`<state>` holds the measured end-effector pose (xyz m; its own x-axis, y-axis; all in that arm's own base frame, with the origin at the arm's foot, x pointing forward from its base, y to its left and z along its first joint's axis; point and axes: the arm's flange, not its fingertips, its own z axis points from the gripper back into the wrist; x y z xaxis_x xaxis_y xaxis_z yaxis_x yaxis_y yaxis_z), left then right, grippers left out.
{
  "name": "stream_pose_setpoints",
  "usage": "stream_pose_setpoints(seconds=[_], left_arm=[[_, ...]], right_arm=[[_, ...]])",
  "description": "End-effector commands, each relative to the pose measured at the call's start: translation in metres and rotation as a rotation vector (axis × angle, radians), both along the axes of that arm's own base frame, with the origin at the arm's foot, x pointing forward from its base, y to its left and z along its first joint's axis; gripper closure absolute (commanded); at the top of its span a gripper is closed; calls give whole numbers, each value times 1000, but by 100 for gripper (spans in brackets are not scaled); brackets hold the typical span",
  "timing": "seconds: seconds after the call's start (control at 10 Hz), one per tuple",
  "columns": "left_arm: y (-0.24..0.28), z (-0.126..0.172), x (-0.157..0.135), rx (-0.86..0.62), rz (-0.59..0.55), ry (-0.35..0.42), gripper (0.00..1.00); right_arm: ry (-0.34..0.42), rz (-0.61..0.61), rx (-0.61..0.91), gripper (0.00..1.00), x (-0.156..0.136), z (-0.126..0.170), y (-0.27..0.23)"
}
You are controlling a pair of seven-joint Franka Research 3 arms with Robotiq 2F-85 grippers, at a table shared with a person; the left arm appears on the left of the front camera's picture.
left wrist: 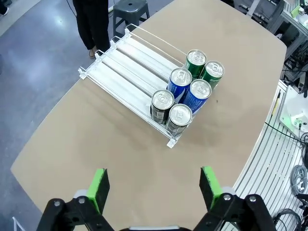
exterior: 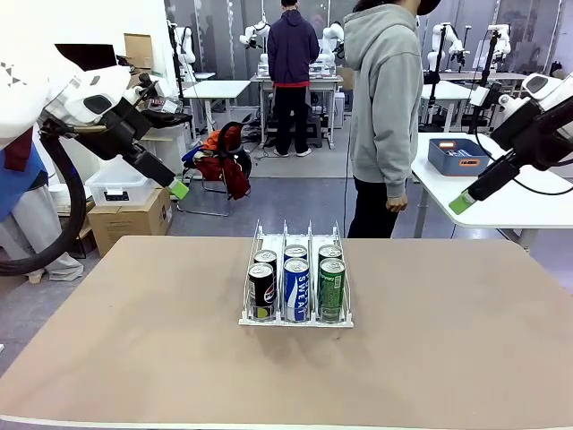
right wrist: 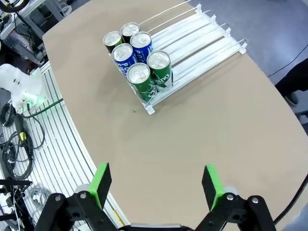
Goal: Fill the beverage cans into the dispenser.
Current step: Pick up the Sprite handed by the human.
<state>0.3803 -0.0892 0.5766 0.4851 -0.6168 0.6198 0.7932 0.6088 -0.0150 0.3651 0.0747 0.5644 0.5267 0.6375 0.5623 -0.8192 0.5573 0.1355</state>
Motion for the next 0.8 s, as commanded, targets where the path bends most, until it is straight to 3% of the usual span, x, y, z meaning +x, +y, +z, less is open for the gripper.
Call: stream_pose_setpoints(seconds=[0.0,0.1,0.3,0.5,0.6,0.7], left_arm=[[3,3,0,-22,-19,13,0],[0,0,0,0,0,0,0],[10,42,-5,3,-50,63,0],[17,79,-6,-8,-123,61,0],[20,97,-7,-58,-203,94,0],[24,112,-8,-77,-228,87,0]], right_arm=[[14,19,15,0,0,0,-1],[0,0,0,0,0,0,0],[2,63,28,0,2,40,-17],[15,52,34,0,4,86,-31],[22,61,37,0,1,108,-35],[-2,57,41,0,-1,127,-39]])
